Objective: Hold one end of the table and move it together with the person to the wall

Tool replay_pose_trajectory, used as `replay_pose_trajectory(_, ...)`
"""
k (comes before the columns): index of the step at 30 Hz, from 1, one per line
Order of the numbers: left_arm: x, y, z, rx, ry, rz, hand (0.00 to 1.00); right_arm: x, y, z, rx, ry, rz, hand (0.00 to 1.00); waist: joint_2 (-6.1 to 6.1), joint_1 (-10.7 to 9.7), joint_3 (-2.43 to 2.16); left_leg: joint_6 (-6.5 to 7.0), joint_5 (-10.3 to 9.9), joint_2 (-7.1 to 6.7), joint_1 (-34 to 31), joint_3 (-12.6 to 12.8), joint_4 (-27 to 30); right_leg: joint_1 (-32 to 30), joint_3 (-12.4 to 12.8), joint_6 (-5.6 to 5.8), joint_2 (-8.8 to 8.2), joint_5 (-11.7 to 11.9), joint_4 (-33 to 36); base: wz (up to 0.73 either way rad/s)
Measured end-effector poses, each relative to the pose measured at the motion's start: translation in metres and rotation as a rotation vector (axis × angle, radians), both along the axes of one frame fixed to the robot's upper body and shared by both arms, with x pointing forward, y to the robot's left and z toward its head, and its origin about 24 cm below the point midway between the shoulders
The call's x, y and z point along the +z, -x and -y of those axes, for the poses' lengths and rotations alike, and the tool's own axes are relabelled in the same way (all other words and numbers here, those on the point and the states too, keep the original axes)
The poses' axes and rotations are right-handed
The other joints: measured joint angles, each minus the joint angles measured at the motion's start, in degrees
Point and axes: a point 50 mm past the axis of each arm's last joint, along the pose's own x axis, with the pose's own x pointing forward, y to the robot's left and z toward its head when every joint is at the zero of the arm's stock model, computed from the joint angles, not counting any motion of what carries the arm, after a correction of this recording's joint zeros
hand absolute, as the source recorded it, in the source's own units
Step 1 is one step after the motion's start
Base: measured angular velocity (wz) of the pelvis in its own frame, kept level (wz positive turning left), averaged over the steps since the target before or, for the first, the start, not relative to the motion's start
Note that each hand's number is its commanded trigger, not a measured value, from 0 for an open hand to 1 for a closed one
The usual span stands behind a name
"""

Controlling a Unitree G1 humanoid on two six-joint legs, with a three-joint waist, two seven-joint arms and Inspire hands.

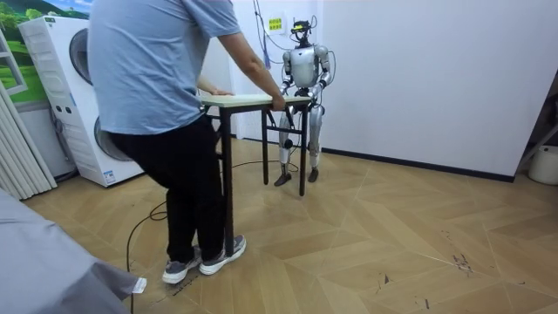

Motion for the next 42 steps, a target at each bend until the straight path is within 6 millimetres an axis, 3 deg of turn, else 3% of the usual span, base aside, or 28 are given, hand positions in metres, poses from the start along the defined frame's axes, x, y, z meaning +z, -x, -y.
replay_pose_trajectory(2,0.001,0.002,-0.002,-0.009,-0.009,0.006,1.0,0.001,0.003,0.0,-0.005,-0.005,0.007,1.0,-0.67,0.9,-0.15,0.64,1.6,-0.26,-0.7,4.3,-1.2,2.7,1.3,1.16,-3.85,-6.3,13.3,-0.01)
replay_pose_trajectory(4,0.001,0.004,-0.005,0.003,-0.006,0.014,1.0,0.002,0.003,-0.003,0.005,-0.003,0.015,1.0,-1.1,1.4,-0.06,1.01,1.9,-0.92,-2.0,5.3,-0.4,8.2,3.4,1.48,-6.01,-7.7,16.5,-0.31)
replay_pose_trajectory(5,0.001,0.004,-0.006,0.002,-0.006,0.018,1.0,0.002,0.003,-0.003,0.007,-0.002,0.018,1.0,-1.71,2.1,-0.05,1.03,1.9,-1.24,-3.2,6.0,0.6,12.4,4.2,1.45,-7.34,-7.1,16.7,-0.26)
replay_pose_trajectory(7,0.004,0.002,-0.008,-0.001,0.0,0.03,1.0,0.005,0.001,-0.004,0.011,-0.004,0.032,1.0,-3.05,3.5,-0.05,0.88,2.0,-1.27,-6.0,7.1,2.8,17.4,6.2,1.66,-7.92,-4.4,15.2,-0.33)
replay_pose_trajectory(9,0.006,0.001,-0.007,0.0,0.006,0.04,1.0,0.008,-0.003,-0.005,0.019,-0.004,0.048,1.0,-3.13,3.9,0.22,0.0,2.7,-0.72,-8.9,5.6,5.2,19.2,6.6,4.37,-6.87,-6.2,10.8,-0.31)
replay_pose_trajectory(10,0.006,0.003,-0.007,-0.002,0.008,0.038,1.0,0.008,-0.003,-0.005,0.02,-0.001,0.045,1.0,-3.0,4.2,0.25,-0.52,3.9,-0.66,-9.8,3.7,4.9,19.3,6.6,4.48,-5.52,-6.7,9.0,-0.12)
replay_pose_trajectory(11,0.007,0.003,-0.008,-0.002,-0.001,0.045,1.0,0.007,-0.002,-0.006,0.02,-0.007,0.046,1.0,-3.63,4.0,0.67,-1.14,5.2,-0.44,-10.1,2.5,3.8,19.2,6.5,4.61,-4.82,-7.3,7.9,-0.04)
replay_pose_trajectory(12,0.008,0.002,-0.009,-0.002,-0.005,0.051,1.0,0.008,-0.003,-0.007,0.021,-0.011,0.05,1.0,-3.94,4.1,0.75,-1.24,5.7,-0.26,-10.7,2.5,3.6,19.1,6.2,4.8,-4.71,-7.8,7.4,0.1)
replay_pose_trajectory(15,0.019,-0.003,-0.011,-0.01,-0.027,0.106,1.0,0.013,-0.007,-0.008,0.018,-0.024,0.108,1.0,-6.04,3.7,1.02,-1.05,8.2,0.1,-17.2,2.0,5.0,17.7,5.4,4.79,-4.51,-15.7,2.6,0.18)
replay_pose_trajectory(19,0.027,-0.015,-0.014,-0.01,-0.046,0.15,1.0,0.017,-0.018,-0.013,0.022,-0.048,0.136,1.0,-6.22,4.0,1.02,-1.7,11.5,1.37,-22.1,1.8,5.2,17.6,4.7,4.16,-2.81,-20.8,-5.0,0.0)
replay_pose_trajectory(22,0.029,-0.021,-0.021,0.003,-0.069,0.163,1.0,0.016,-0.026,-0.02,0.037,-0.073,0.133,1.0,-6.16,4.0,0.99,-2.81,15.4,3.33,-23.9,1.1,3.2,17.1,3.4,3.24,0.17,-21.7,-9.1,-0.09)
replay_pose_trajectory(24,0.028,-0.02,-0.022,0.004,-0.076,0.157,1.0,0.013,-0.025,-0.021,0.043,-0.086,0.117,1.0,-5.99,4.3,0.95,-3.58,17.9,4.74,-23.6,0.6,1.0,16.7,3.2,1.71,2.22,-21.3,-10.2,-0.07)
replay_pose_trajectory(27,0.024,-0.015,-0.023,-0.005,-0.085,0.131,1.0,0.006,-0.018,-0.021,0.037,-0.099,0.082,1.0,-5.28,5.9,0.99,-5.29,23.8,7.01,-20.7,-0.6,-5.9,16.7,3.0,-1.04,5.83,-19.1,-10.9,-0.09)
replay_pose_trajectory(29,0.021,-0.011,-0.023,-0.012,-0.088,0.117,1.0,0.003,-0.013,-0.02,0.03,-0.095,0.07,1.0,-3.7,7.2,0.63,-8.35,30.4,8.41,-17.5,-2.8,-14.9,15.9,2.1,-3.37,8.79,-17.0,-12.1,-0.12)
replay_pose_trajectory(30,0.021,-0.011,-0.023,-0.006,-0.086,0.116,1.0,0.003,-0.013,-0.019,0.03,-0.087,0.071,1.0,-3.07,7.6,0.64,-8.61,30.3,8.81,-17.6,-3.6,-13.6,14.7,0.7,-4.54,8.68,-16.2,-12.0,-0.17)
replay_pose_trajectory(31,0.02,-0.01,-0.023,-0.004,-0.087,0.113,1.0,0.003,-0.013,-0.018,0.031,-0.083,0.071,1.0,-3.1,7.9,0.67,-8.2,28.5,8.73,-18.1,-3.5,-10.7,14.3,-0.9,-4.71,8.06,-15.7,-12.0,-0.44)
replay_pose_trajectory(32,0.018,-0.007,-0.022,0.006,-0.076,0.102,1.0,0.003,-0.013,-0.02,0.043,-0.075,0.072,1.0,-2.93,8.8,0.78,-8.25,22.4,8.74,-18.8,-3.5,-2.5,14.1,-3.7,-5.0,7.26,-14.5,-12.5,-0.43)
replay_pose_trajectory(33,0.017,-0.005,-0.022,0.016,-0.072,0.097,1.0,0.003,-0.013,-0.02,0.048,-0.066,0.073,1.0,-2.62,8.9,0.84,-7.89,19.3,8.72,-19.0,-3.5,1.7,14.1,-4.9,-5.13,7.08,-14.0,-12.6,-0.45)
replay_pose_trajectory(34,0.015,-0.002,-0.02,0.03,-0.061,0.089,1.0,0.003,-0.013,-0.02,0.05,-0.053,0.076,1.0,-1.66,8.8,0.87,-7.4,14.3,8.79,-19.5,-3.6,9.7,14.0,-7.3,-5.6,6.97,-13.4,-12.7,-0.13)
replay_pose_trajectory(35,0.015,-0.001,-0.019,0.033,-0.055,0.085,1.0,0.003,-0.013,-0.019,0.044,-0.047,0.077,1.0,-0.81,8.6,0.96,-7.06,10.6,8.93,-19.5,-4.1,17.2,14.0,-9.6,-6.08,7.06,-13.1,-12.6,0.0)
replay_pose_trajectory(37,0.013,0.002,-0.017,0.039,-0.044,0.073,1.0,0.003,-0.012,-0.017,0.051,-0.035,0.075,1.0,-0.16,8.3,1.14,-6.88,6.5,9.22,-17.1,-5.1,25.5,14.0,-12.3,-6.61,7.17,-12.8,-12.4,0.05)
replay_pose_trajectory(38,0.012,0.004,-0.016,0.041,-0.041,0.068,1.0,0.003,-0.012,-0.016,0.051,-0.031,0.075,1.0,0.4,8.1,1.26,-7.0,5.9,9.49,-14.8,-5.9,30.0,14.0,-14.2,-6.84,7.35,-12.6,-12.3,0.1)
replay_pose_trajectory(40,0.012,0.004,-0.015,0.038,-0.036,0.067,1.0,0.003,-0.012,-0.014,0.049,-0.023,0.078,1.0,0.89,7.2,1.21,-7.04,5.7,10.64,-10.0,-6.2,32.4,12.7,-15.6,-7.17,7.61,-12.6,-11.2,0.26)
replay_pose_trajectory(41,0.012,0.004,-0.014,0.037,-0.033,0.067,1.0,0.004,-0.013,-0.014,0.045,-0.019,0.084,1.0,1.14,6.9,1.19,-7.35,5.6,11.18,-7.2,-6.3,30.7,11.6,-15.9,-7.21,7.37,-12.7,-9.7,0.23)
replay_pose_trajectory(42,0.012,0.004,-0.014,0.036,-0.032,0.067,1.0,0.004,-0.013,-0.013,0.043,-0.014,0.085,1.0,1.14,6.8,1.29,-8.46,4.6,10.74,-6.6,-6.2,28.5,10.9,-15.8,-7.17,6.98,-12.7,-8.4,0.2)
